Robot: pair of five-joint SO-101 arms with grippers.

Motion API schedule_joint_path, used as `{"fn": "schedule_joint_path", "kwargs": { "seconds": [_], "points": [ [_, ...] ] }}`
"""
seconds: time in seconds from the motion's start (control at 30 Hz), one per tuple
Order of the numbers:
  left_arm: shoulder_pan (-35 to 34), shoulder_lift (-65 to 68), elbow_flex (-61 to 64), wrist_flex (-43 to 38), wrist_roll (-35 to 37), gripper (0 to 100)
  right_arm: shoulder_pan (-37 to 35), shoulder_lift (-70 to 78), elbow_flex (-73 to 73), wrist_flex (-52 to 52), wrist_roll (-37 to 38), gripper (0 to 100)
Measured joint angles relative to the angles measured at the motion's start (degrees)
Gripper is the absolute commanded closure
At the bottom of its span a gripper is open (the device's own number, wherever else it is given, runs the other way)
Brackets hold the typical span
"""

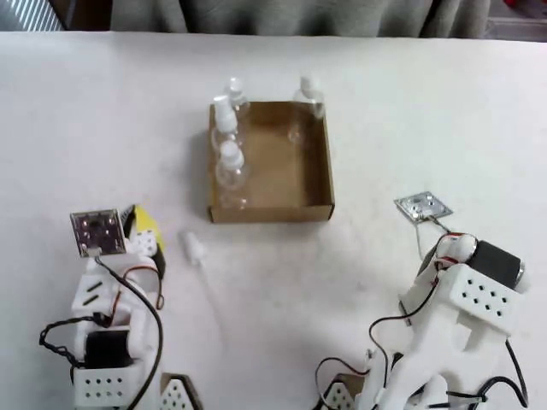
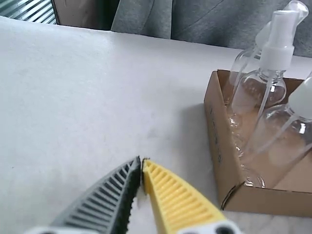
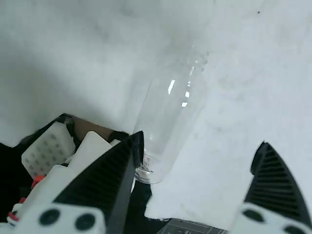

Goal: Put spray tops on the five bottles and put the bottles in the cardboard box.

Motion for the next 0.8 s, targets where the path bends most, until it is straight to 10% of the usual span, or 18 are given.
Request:
{"fn": "schedule_joint_path", "kwargs": {
  "seconds": [0.67, 0.8],
  "points": [
    [0.0, 0.0, 0.0, 0.0, 0.0, 98, -1.2, 9.7, 13.8, -10.5, 0.4, 68.1],
    [0.0, 0.0, 0.0, 0.0, 0.0, 98, -1.1, 9.7, 14.0, -10.6, 0.4, 80.8]
  ]
}}
